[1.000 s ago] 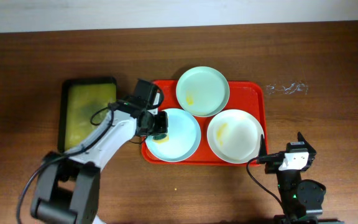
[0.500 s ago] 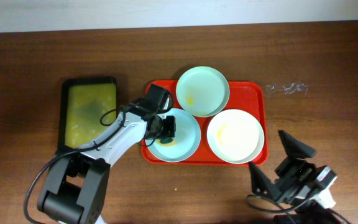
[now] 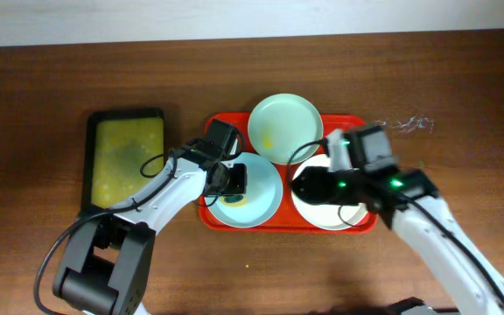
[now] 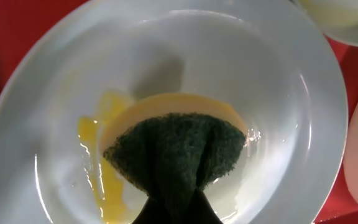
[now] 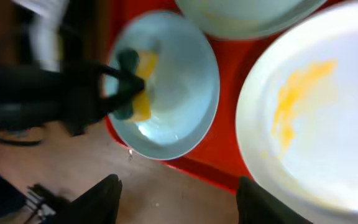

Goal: Clean dirty plates on tray and stack at the side
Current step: 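Reach the right gripper to the light blue plate rim and grip it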

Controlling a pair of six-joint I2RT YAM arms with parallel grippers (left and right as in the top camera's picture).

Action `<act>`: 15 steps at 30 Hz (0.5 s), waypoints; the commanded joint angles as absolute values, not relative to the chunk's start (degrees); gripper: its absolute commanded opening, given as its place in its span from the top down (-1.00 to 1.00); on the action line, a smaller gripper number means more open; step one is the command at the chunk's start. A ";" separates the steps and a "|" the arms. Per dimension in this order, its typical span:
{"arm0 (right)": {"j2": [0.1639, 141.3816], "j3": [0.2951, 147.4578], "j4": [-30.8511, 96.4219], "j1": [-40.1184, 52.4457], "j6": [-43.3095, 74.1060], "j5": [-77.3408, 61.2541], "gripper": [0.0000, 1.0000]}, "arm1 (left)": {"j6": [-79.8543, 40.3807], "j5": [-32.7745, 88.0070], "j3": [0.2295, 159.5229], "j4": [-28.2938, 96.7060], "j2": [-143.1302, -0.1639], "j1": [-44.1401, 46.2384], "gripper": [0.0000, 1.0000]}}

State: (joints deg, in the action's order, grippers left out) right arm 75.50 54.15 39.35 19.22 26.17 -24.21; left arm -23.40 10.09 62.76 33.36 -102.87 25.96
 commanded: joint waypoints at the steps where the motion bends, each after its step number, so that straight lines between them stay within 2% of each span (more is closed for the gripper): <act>1: 84.71 54.46 34.50 26.06 35.00 -17.08 0.06 | -23.55 10.26 62.83 33.28 -103.18 25.82 1.00; 6: 96.47 54.43 26.46 27.42 32.77 -15.77 0.18 | -23.55 10.22 62.83 33.04 -103.18 26.15 1.00; 15: 97.89 54.43 21.93 27.49 30.20 -10.87 0.17 | -23.53 10.22 62.83 33.06 -103.18 26.15 1.00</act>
State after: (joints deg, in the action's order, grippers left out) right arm 97.45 54.11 22.31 27.05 31.00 -12.84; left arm -23.40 10.09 62.76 33.15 -102.87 25.98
